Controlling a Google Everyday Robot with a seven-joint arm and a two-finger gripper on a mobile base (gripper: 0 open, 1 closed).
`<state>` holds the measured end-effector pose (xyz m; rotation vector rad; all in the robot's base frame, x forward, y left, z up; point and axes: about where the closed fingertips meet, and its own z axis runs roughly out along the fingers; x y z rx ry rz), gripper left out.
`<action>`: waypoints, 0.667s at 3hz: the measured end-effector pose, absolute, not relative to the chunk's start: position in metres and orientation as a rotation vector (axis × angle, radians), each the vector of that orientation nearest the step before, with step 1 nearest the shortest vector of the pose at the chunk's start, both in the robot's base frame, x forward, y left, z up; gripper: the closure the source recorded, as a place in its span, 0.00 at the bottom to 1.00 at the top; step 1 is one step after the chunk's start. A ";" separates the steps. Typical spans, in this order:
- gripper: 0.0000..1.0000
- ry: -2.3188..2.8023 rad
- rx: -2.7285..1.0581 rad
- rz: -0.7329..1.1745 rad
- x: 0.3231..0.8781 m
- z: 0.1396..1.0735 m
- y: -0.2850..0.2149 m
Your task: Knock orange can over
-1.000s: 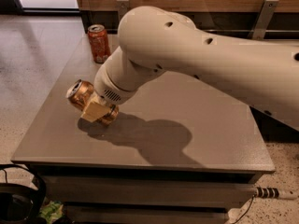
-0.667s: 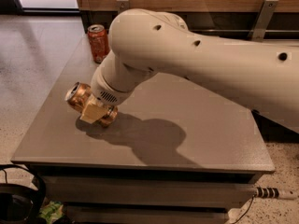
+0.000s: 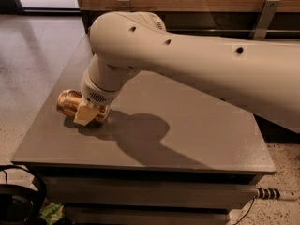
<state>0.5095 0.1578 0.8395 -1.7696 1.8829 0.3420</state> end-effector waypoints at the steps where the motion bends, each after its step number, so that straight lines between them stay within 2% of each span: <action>1: 1.00 1.880 -1.783 0.344 0.511 0.837 0.162; 2: 1.00 1.887 -1.795 0.336 0.512 0.832 0.165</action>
Offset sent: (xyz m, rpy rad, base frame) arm 0.0086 0.0179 -0.0338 -0.0644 0.0223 0.0178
